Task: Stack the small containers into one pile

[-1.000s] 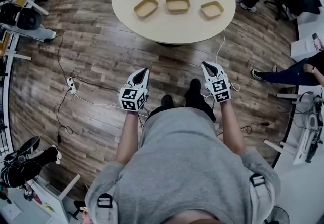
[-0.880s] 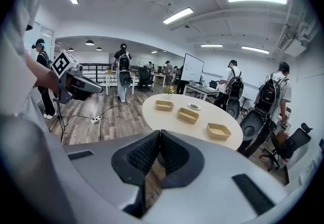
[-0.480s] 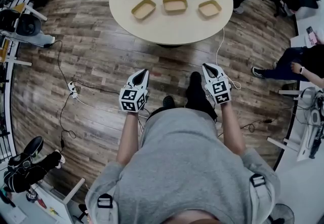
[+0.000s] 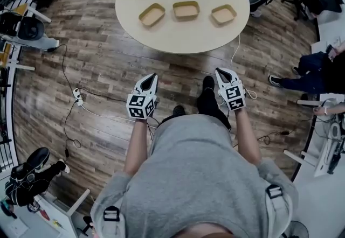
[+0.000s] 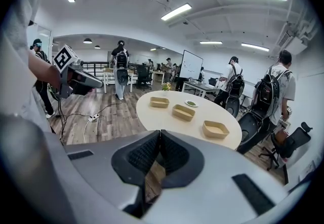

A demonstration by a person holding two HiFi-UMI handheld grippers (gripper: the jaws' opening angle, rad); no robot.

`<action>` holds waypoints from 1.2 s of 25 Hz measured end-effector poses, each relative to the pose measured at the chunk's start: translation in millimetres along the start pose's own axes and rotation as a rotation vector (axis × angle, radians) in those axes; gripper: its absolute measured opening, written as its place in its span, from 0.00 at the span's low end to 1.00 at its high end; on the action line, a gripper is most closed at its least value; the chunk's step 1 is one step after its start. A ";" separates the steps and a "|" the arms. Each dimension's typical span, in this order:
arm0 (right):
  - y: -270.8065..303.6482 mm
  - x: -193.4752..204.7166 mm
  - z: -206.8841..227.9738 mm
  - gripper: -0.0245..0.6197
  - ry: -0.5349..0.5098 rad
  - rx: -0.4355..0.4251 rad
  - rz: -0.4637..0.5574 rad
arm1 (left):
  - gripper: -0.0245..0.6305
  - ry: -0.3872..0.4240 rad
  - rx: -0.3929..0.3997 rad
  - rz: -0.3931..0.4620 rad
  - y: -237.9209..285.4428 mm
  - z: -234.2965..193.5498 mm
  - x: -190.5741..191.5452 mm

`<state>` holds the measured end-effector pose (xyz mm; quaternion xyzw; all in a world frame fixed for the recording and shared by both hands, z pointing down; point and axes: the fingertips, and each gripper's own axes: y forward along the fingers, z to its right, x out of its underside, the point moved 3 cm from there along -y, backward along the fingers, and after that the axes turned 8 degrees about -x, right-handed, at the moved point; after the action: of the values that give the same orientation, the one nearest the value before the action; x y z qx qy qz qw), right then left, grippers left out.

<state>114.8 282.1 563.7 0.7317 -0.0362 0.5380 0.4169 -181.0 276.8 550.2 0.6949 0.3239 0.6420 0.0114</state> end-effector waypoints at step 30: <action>44.8 -1.4 182.5 0.05 -0.002 -0.107 -0.036 | 0.07 -0.013 -0.067 -0.042 155.9 58.8 -72.9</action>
<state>229.9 133.9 574.7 0.7095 -0.0521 0.5271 0.4649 -57.7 143.3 542.7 0.6912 0.3167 0.6476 0.0501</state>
